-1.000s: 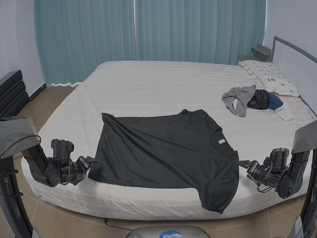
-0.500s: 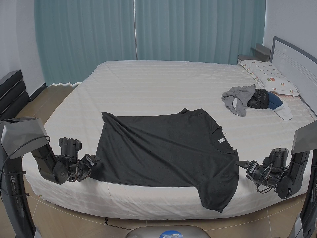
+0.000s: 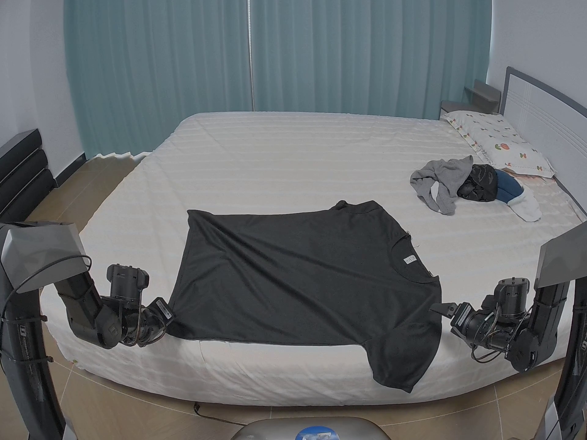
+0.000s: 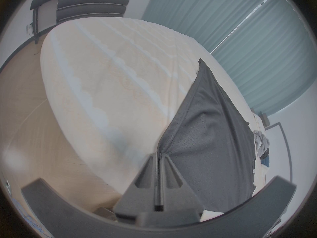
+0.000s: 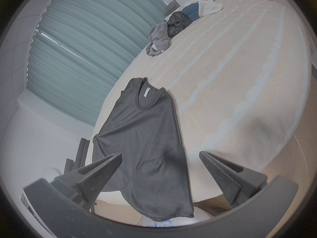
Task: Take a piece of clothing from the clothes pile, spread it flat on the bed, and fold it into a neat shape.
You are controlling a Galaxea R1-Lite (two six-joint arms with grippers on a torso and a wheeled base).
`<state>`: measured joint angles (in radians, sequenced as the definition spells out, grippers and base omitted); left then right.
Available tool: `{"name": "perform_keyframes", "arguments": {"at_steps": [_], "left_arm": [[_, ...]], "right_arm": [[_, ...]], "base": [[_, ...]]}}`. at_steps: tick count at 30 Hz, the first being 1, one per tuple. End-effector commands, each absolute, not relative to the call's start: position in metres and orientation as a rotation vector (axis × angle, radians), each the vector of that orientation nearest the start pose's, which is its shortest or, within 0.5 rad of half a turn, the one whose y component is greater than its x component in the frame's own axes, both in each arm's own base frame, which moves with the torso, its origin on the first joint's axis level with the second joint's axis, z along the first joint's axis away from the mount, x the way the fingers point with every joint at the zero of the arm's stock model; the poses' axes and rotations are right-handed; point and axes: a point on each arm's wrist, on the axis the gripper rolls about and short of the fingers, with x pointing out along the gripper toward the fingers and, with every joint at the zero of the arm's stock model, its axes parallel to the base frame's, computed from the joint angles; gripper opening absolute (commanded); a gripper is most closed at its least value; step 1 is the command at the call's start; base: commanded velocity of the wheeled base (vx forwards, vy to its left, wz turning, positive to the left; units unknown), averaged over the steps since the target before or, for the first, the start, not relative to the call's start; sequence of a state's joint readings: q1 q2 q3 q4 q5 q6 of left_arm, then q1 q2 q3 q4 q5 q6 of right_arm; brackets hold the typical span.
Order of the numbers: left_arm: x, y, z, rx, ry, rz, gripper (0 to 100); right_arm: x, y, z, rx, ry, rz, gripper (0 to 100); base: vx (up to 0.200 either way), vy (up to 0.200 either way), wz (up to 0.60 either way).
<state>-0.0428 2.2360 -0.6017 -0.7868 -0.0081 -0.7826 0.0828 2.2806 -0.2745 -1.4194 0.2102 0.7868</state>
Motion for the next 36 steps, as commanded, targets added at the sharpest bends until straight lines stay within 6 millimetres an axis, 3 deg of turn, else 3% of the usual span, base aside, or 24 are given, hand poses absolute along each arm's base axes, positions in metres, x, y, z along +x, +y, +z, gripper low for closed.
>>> {"name": "perform_keyframes", "arguments": {"at_steps": [1, 17, 18, 36], "left_arm": [[0.301, 0.001, -0.007, -0.699, 0.807, 0.308, 0], [0.291, 0.002, -0.008, -0.662, 0.834, 0.302, 0], [0.291, 0.002, -0.008, -0.662, 0.836, 0.302, 0], [0.282, 0.004, -0.011, -0.595, 0.869, 0.285, 0]], "right_arm": [[0.272, 0.041, -0.028, 0.777, 0.712, 0.073, 100], [0.276, 0.049, -0.038, 0.760, 0.718, 0.103, 100], [0.275, 0.049, -0.039, 0.759, 0.721, 0.100, 0], [0.236, 0.039, -0.027, 0.576, 0.778, 0.078, 0]], "base": [[0.000, 0.000, 0.00], [0.000, 0.000, 0.00], [0.000, 0.000, 0.00], [0.000, 0.000, 0.00]]}}
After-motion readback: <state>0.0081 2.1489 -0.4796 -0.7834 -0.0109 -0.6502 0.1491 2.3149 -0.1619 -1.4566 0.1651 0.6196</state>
